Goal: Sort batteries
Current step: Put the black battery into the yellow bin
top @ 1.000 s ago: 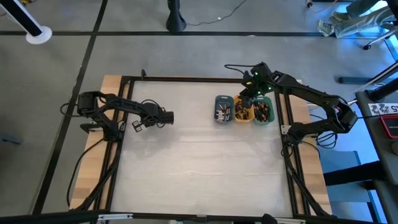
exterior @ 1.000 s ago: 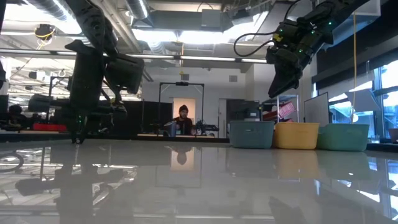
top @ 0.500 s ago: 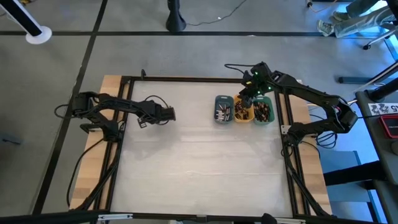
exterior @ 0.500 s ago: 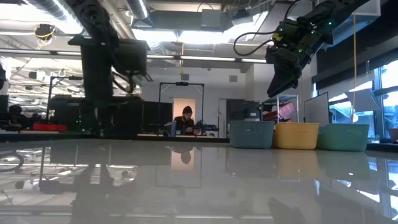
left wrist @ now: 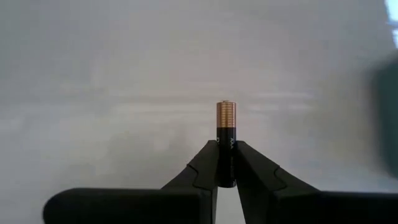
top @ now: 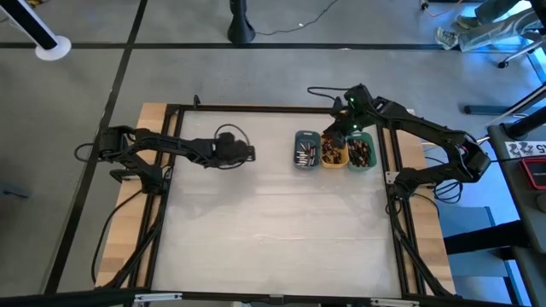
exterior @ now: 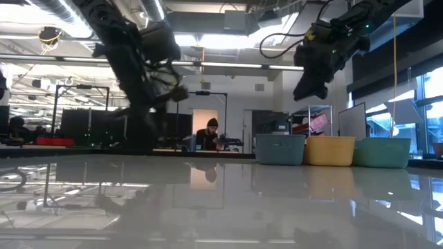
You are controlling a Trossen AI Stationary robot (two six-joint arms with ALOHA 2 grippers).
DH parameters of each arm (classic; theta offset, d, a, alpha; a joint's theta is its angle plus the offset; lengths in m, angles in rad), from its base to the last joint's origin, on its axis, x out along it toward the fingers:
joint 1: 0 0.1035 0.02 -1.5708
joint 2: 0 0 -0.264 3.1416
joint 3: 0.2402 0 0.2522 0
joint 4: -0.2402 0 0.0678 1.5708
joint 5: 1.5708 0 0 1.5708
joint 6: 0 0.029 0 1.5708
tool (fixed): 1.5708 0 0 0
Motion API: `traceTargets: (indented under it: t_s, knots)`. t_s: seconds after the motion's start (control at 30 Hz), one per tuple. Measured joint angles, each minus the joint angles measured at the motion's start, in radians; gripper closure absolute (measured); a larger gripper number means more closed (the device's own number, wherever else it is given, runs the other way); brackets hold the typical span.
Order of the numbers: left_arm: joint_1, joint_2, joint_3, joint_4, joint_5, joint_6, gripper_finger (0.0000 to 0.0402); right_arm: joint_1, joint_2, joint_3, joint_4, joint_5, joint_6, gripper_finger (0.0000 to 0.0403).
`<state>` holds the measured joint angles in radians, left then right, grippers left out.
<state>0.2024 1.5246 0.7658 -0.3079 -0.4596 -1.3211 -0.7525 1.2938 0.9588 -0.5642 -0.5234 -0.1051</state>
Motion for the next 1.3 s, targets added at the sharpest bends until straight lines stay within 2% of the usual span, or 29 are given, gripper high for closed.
traceTargets:
  t_s: [0.13, 0.23, 0.3, 0.37, 0.47, 0.53, 0.63, 0.73, 0.83, 1.0, 1.1, 1.17, 1.3]
  knots:
    - [0.0, 0.0, 0.0, 0.233, 0.059, 0.257, 0.0371, 0.0, 0.0, 0.0, 0.094, -0.253, -0.003, 0.0281]
    - [0.0, -0.001, 0.001, 0.45, 0.163, 0.465, 0.0373, 0.001, 0.0, 0.0, 0.205, -0.441, -0.005, 0.0281]
    - [0.0, -0.001, 0.001, 0.598, 0.242, 0.574, 0.037, 0.016, 0.0, 0.0, 0.278, -0.524, -0.017, 0.0281]
    - [-0.005, -0.001, 0.001, 0.735, 0.311, 0.655, 0.0366, 0.044, 0.0, 0.0, 0.336, -0.562, -0.059, 0.0281]
    - [-0.007, -0.002, 0.002, 0.892, 0.396, 0.729, 0.0364, 0.112, 0.0, 0.0, 0.395, -0.559, -0.147, 0.0281]
    - [-0.007, -0.002, 0.002, 0.957, 0.44, 0.736, 0.0367, 0.165, 0.0, 0.0, 0.423, -0.514, -0.233, 0.0281]
    - [-0.006, -0.002, 0.002, 0.986, 0.479, 0.736, 0.0373, 0.242, 0.0, 0.0, 0.488, -0.405, -0.32, 0.0281]
    - [-0.012, -0.002, 0.002, 0.982, 0.496, 0.726, 0.0371, 0.304, 0.0, 0.0, 0.551, -0.278, -0.327, 0.0281]
    - [-0.03, -0.002, 0.002, 0.982, 0.506, 0.726, 0.0364, 0.331, 0.0, 0.0, 0.601, -0.228, -0.315, 0.0281]
    - [-0.056, -0.002, 0.002, 0.986, 0.509, 0.727, 0.0364, 0.331, 0.029, 0.002, 0.672, -0.243, -0.216, 0.028]
    - [-0.062, -0.002, 0.002, 0.986, 0.508, 0.727, 0.037, 0.325, 0.081, 0.019, 0.694, -0.335, -0.15, 0.0272]
    - [-0.066, -0.002, 0.002, 0.992, 0.508, 0.728, 0.0372, 0.325, 0.111, 0.038, 0.704, -0.38, -0.111, 0.0261]
    - [-0.072, -0.002, 0.002, 1.003, 0.508, 0.732, 0.0366, 0.328, 0.146, 0.059, 0.703, -0.389, -0.103, 0.0229]
